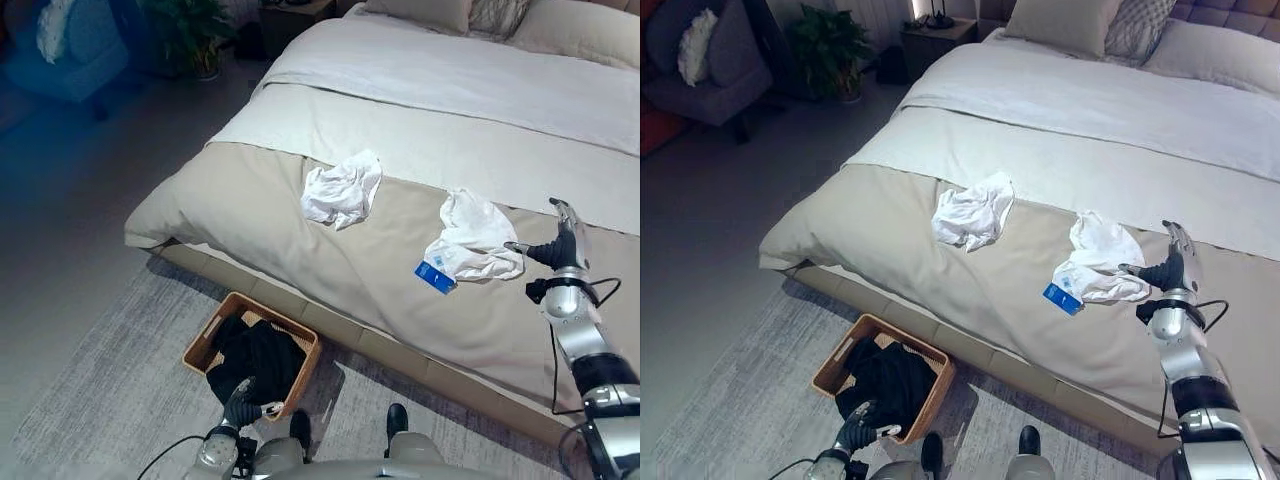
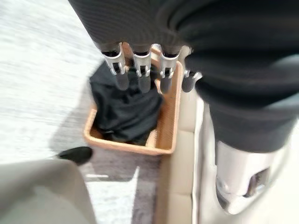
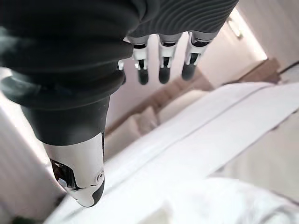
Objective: Pick up clothes into the bucket
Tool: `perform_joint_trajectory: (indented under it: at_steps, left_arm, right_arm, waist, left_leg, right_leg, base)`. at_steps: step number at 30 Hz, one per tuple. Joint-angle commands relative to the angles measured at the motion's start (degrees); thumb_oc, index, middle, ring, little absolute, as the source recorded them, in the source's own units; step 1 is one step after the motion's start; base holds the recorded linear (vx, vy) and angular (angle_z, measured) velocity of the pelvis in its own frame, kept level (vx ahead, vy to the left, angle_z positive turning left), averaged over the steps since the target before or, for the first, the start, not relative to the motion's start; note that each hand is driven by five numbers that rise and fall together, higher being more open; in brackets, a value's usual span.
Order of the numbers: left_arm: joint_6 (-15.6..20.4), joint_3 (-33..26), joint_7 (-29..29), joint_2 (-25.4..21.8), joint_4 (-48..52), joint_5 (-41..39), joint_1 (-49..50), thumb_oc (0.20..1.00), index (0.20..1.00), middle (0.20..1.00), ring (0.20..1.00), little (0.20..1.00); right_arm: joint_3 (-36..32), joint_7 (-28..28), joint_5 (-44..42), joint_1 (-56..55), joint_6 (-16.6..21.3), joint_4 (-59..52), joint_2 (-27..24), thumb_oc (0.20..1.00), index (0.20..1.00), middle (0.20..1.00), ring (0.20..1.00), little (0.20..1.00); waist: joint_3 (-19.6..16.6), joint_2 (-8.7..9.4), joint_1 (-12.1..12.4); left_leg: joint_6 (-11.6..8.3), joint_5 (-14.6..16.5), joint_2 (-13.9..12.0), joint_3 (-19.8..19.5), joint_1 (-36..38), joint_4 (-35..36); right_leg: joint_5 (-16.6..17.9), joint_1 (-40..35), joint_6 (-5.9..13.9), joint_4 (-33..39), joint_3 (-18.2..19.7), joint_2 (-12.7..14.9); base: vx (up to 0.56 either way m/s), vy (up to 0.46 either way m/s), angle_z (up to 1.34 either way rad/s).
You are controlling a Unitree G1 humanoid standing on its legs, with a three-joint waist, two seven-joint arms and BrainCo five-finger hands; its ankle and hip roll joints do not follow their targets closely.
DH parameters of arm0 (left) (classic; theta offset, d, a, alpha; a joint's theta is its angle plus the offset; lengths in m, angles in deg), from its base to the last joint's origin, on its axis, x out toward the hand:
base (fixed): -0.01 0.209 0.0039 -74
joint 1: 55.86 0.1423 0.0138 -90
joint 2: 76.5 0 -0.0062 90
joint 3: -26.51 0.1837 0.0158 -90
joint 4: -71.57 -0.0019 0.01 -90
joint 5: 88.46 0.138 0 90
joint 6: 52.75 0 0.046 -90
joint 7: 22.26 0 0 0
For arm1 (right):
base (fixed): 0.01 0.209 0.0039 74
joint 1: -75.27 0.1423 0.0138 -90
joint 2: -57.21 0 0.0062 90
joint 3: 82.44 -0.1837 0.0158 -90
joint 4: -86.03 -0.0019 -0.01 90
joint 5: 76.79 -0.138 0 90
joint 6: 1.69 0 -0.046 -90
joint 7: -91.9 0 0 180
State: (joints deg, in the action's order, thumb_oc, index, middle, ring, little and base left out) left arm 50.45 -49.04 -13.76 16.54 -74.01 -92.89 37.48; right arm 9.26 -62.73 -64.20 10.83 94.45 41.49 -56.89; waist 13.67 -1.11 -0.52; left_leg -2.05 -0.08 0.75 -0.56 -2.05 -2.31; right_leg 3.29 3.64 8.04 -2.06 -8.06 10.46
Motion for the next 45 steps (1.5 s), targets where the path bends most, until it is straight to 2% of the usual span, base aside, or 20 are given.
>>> perform_joint_trajectory:
  at_steps: [1,3,4,6,9,11,13,18,20,23,29,36,37,45]
  left_arm:
    - [0.17,-1.26,2.22,-2.13,-1.74,-2.26,-0.36,1.000,1.000,1.000,1.000,1.000]
    - [-0.34,-1.35,2.87,-2.63,-3.61,-2.26,-0.75,1.000,1.000,1.000,1.000,1.000]
    - [-0.33,-1.65,3.16,-2.89,-3.91,-2.81,-0.73,1.000,1.000,1.000,1.000,1.000]
    - [-0.08,-2.23,4.12,-3.01,-5.50,-3.49,-1.22,1.000,1.000,1.000,1.000,1.000]
    - [0.27,-1.54,4.59,-2.77,-5.31,-4.89,-1.31,1.000,1.000,1.000,1.000,1.000]
    - [1.02,-1.01,4.81,-2.66,-3.73,-7.03,-1.23,1.000,1.000,1.000,1.000,1.000]
    - [1.51,-0.73,5.21,-2.01,-2.91,-8.55,-2.11,1.000,1.000,1.000,1.000,1.000]
    - [2.43,3.11,4.41,-0.02,1.81,-11.63,-4.52,1.000,1.000,1.000,1.000,1.000]
    - [2.68,6.14,3.81,0.77,4.37,-11.81,-6.31,1.000,1.000,1.000,1.000,1.000]
    - [2.80,8.42,3.00,1.43,7.25,-12.57,-7.93,1.000,1.000,1.000,1.000,1.000]
    - [2.55,12.50,2.34,0.90,12.60,-15.24,-9.93,1.000,1.000,1.000,1.000,1.000]
    - [2.65,12.87,4.01,0.34,13.14,-16.41,-10.95,1.000,1.000,1.000,1.000,1.000]
    - [2.75,12.62,4.53,0.23,12.58,-16.59,-10.89,1.000,1.000,1.000,1.000,1.000]
    - [3.13,12.16,4.76,0.86,13.59,-20.81,-10.33,1.000,1.000,1.000,1.000,1.000]
  right_arm:
    - [4.32,1.58,-3.85,9.62,-0.03,2.96,-4.83,1.000,1.000,1.000,1.000,1.000]
    - [6.57,1.60,-4.78,13.90,-0.55,6.80,-7.03,1.000,1.000,1.000,1.000,1.000]
    - [7.41,1.59,-4.70,15.69,-0.95,7.18,-7.66,1.000,1.000,1.000,1.000,1.000]
    - [10.28,1.57,-4.93,20.79,-1.22,10.23,-8.93,1.000,1.000,1.000,1.000,1.000]
    - [13.76,1.46,-4.97,25.06,-1.66,13.78,-10.12,1.000,1.000,1.000,1.000,1.000]
    - [14.79,1.68,-4.78,25.27,-1.66,14.41,-11.13,1.000,1.000,1.000,1.000,1.000]
    - [15.03,1.46,-5.25,25.38,-1.51,14.16,-11.39,1.000,1.000,1.000,1.000,1.000]
    - [18.12,1.29,-5.86,27.77,-1.55,15.51,-11.75,1.000,1.000,1.000,1.000,1.000]
    - [19.86,1.33,-5.62,29.53,-1.82,16.81,-11.93,1.000,1.000,1.000,1.000,1.000]
    - [22.73,0.45,-5.75,32.91,-2.34,20.63,-12.40,1.000,1.000,1.000,1.000,1.000]
    - [30.62,-2.19,-2.93,43.07,-4.93,31.22,-12.80,1.000,1.000,1.000,1.000,1.000]
    - [33.76,3.18,-1.13,49.07,-5.10,31.02,-13.68,1.000,1.000,1.000,1.000,1.000]
    - [34.35,4.01,-1.13,50.09,-4.91,30.50,-14.24,1.000,1.000,1.000,1.000,1.000]
    - [41.60,0.78,0.10,58.44,-6.50,34.72,-16.10,1.000,1.000,1.000,1.000,1.000]
  waist:
    - [4.08,1.34,2.51]
    - [5.82,0.69,2.45]
    - [6.39,0.57,2.61]
    - [7.48,0.61,2.85]
    - [8.83,0.49,1.61]
    - [9.68,0.43,0.71]
    - [9.68,0.74,0.62]
    - [10.46,-1.17,-0.11]
    - [11.03,-1.81,-1.09]
    - [11.76,-2.59,-1.86]
    - [13.65,-3.71,-1.23]
    - [16.12,-5.56,-1.23]
    - [16.12,-6.35,-1.04]
    - [16.12,-8.56,0.26]
  left_leg:
    - [3.82,7.83,4.46,-0.17,-3.01,-9.66]
    - [3.89,7.94,4.37,-0.59,-4.26,-10.88]
    - [3.81,8.01,4.37,-0.66,-4.51,-10.94]
    - [3.22,8.18,4.55,-0.09,-4.73,-9.96]
    - [1.77,8.14,3.62,-0.99,-4.10,-8.55]
    - [0.65,7.96,2.77,-2.04,-3.75,-8.12]
    - [-0.56,7.33,2.29,-3.23,-4.61,-7.94]
    - [-3.04,3.88,-1.38,-5.34,-5.99,-6.11]
    - [-3.51,2.62,-2.33,-4.29,-7.17,-5.98]
    - [-3.70,1.50,-3.05,-1.89,-8.32,-5.75]
    - [-4.13,0.49,-3.72,-2.34,-10.04,-4.42]
    - [-4.73,-0.78,-4.46,-2.14,-13.08,-2.88]
    - [-5.03,-1.44,-4.83,-2.24,-14.54,-2.02]
    - [-5.86,-3.97,-5.87,-2.88,-20.81,0.21]
  right_leg:
    - [-3.69,4.58,2.05,-16.12,2.36,2.43]
    - [-2.93,7.49,1.83,-19.54,4.74,1.95]
    - [-2.78,8.72,1.65,-18.90,5.09,1.89]
    - [0.40,11.24,1.96,-11.40,4.13,3.05]
    - [4.02,15.49,3.35,-4.21,5.82,3.26]
    - [4.65,17.04,3.95,-4.46,7.45,2.93]
    - [4.71,16.95,3.48,-5.03,6.77,2.98]
    - [1.29,18.59,1.55,-9.76,3.66,1.52]
    - [0.01,19.21,1.11,-11.17,2.21,2.03]
    - [-1.05,20.41,0.32,-12.45,1.44,1.85]
    - [-1.95,25.70,-0.45,-16.14,1.89,0.79]
    - [-3.14,32.78,-0.71,-20.24,2.91,0.95]
    - [-3.50,35.43,-0.77,-21.24,3.08,1.02]
    - [-4.76,45.37,-1.21,-25.53,3.26,1.47]
  base:
    - [-0.07,0.111,0.03]
    - [-0.02,0.019,-0.01]
    - [-0.01,-0.033,0.03]
    - [0.02,-0.110,-0.10]
    - [0.11,-0.183,-0.15]
    - [0.13,-0.241,0.10]
    - [0.08,-0.269,0.13]
    - [0.05,-0.289,0.31]
    - [0.02,-0.198,0.48]
    - [0.01,-0.111,0.46]
    - [-0.02,-0.088,0.19]
    - [-0.03,-0.023,-0.02]
    - [-0.01,-0.050,0.06]
    - [0.03,-0.065,0.03]
